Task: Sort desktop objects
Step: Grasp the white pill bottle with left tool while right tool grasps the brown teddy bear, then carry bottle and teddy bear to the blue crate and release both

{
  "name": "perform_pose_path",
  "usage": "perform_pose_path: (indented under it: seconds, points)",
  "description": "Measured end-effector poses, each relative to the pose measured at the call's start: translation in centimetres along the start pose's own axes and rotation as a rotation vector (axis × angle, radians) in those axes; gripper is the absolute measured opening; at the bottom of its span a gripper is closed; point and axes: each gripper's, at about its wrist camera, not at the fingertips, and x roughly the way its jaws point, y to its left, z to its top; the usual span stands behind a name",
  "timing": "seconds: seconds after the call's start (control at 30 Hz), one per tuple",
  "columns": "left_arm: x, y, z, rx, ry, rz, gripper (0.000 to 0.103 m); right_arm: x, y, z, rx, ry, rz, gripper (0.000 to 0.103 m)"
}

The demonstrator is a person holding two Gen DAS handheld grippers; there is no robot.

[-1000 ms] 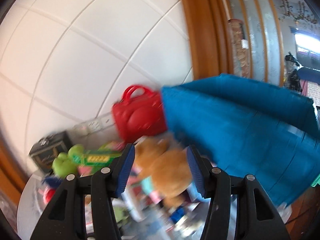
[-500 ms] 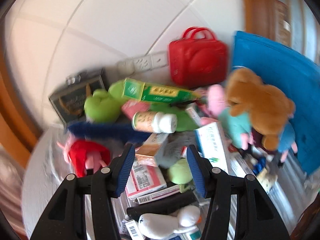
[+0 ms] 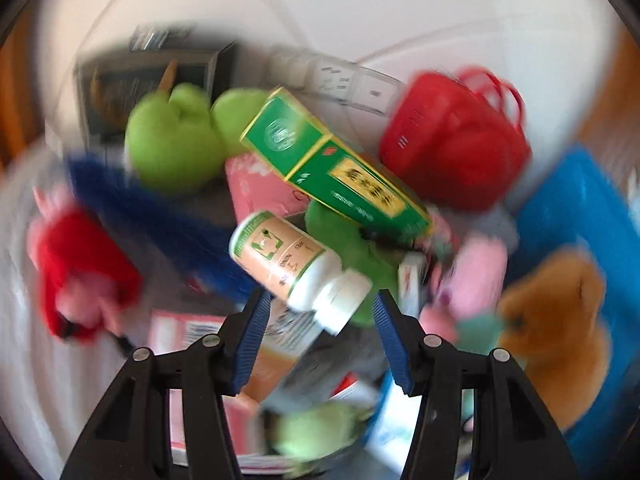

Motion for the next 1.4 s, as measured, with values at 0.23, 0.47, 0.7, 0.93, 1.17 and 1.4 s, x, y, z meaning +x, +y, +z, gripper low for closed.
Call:
perform_pose_path:
  seconds: [0.23, 0.47, 0.7, 0.93, 1.17, 1.4]
  points:
    - [4.0, 2.5, 0.5, -0.334, 0.036, -0.031, 0.053, 1.7, -0.2, 0.0, -0.044, 0.026, -0.021, 0.09]
    - [7.1, 3.9, 0.4, -0.476, 0.074, -0.013, 0.057, 3.6, -0.8, -0.4, -0.089, 0.098, -0.035, 0.097]
    - [10.0, 3.6, -0.8, -0.445, 0.154, 0.014, 0.057, 7.7, 0.1, 0.3, -0.166, 0.204, -0.039, 0.103]
    - [7.7, 1.3, -1.9, -0.148, 0.1, 0.001, 0.052, 11.8, 0.0, -0.1, -0.054, 0.274, -0.043, 0.088]
    - [4.2, 0.2, -3.0, -0.003, 0.027, 0.025, 0.051, 5.3, 0.1, -1.9, 0.054, 0.091, -0.067, 0.079]
    - [-3.3, -2.9, -2.1, 0.239, -0.136, 0.04, 0.051, -1.5, 1.4, -0.7, 0.11, -0.072, -0.04, 0.079]
